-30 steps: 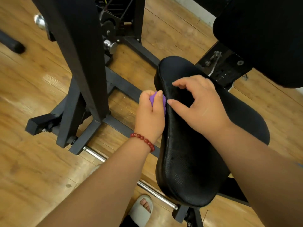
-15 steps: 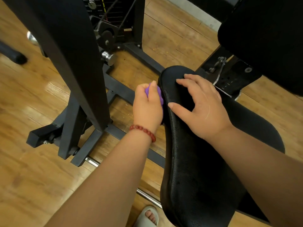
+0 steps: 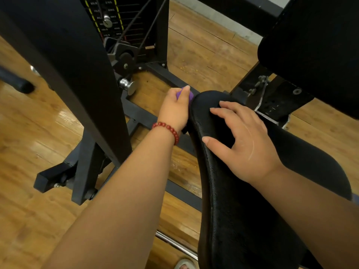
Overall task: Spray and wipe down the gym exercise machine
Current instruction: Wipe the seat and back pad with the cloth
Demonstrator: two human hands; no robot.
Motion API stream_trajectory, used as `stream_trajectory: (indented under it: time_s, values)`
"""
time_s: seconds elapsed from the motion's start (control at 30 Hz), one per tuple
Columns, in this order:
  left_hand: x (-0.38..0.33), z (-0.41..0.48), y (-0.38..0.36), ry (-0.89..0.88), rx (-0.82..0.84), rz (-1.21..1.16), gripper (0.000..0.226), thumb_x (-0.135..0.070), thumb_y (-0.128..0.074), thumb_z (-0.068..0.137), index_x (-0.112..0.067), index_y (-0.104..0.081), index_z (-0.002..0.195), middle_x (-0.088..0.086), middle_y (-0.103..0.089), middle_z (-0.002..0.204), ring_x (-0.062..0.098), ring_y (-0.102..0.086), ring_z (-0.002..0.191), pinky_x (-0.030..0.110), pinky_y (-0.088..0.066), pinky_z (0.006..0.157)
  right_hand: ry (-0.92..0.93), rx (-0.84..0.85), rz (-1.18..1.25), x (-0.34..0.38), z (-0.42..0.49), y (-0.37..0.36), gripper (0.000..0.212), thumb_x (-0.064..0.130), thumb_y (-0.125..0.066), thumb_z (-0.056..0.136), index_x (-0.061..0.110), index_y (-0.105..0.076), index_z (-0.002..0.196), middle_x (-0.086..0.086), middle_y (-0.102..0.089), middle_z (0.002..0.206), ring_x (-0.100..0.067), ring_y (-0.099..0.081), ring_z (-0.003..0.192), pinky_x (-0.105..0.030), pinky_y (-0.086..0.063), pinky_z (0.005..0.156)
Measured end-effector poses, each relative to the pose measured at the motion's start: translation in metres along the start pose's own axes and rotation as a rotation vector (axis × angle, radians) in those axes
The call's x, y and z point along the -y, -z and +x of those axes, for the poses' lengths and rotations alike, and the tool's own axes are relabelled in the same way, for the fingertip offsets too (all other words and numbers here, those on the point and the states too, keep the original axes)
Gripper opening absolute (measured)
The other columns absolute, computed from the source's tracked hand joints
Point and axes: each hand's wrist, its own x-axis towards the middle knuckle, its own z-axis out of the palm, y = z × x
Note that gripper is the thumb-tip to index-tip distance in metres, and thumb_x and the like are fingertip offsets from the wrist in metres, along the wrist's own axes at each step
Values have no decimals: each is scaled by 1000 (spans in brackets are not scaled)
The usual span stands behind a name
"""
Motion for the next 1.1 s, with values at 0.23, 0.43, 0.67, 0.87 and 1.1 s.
stream_trajectory:
  time_s: [0.23, 0.43, 0.67, 0.87, 1.1]
  values:
    - [11, 16, 10, -11, 212, -54, 27, -49, -48, 96, -26, -60, 92, 2, -67, 90, 20, -65, 86, 44, -55, 84, 0, -7, 18, -1, 0, 0, 67, 66, -38, 83, 33, -45, 141, 12, -36, 149, -8, -23, 140, -31, -10, 112]
    - [-5, 18, 13, 83, 324, -51, 26, -37, -49, 101, -14, -62, 101, 10, -68, 93, 25, -67, 87, 41, -55, 85, -1, -20, 32, -2, 0, -1, 66, 64, -42, 84, 33, -46, 141, 12, -37, 148, -10, -26, 140, -32, -12, 112]
    - [-1, 13, 12, 81, 263, 5, 29, -43, -47, 100, -18, -62, 98, 10, -70, 97, 27, -68, 92, 50, -53, 93, -3, -25, 32, -1, 1, -1, 66, 64, -41, 83, 32, -46, 141, 11, -38, 148, -9, -26, 139, -32, -12, 112]
    - [-30, 23, 9, -36, 289, 136, 28, -44, -46, 100, -21, -62, 104, 2, -67, 96, 21, -66, 90, 39, -56, 82, 1, -30, 40, -2, 0, -2, 65, 64, -41, 84, 32, -47, 140, 12, -38, 148, -9, -26, 139, -30, -12, 111]
    - [5, 0, 13, 168, 216, -59, 28, -46, -44, 100, -25, -62, 107, 8, -70, 102, 23, -68, 95, 43, -55, 89, 1, -10, 29, -2, 1, 0, 67, 64, -39, 83, 31, -47, 141, 11, -38, 149, -11, -27, 140, -31, -11, 112]
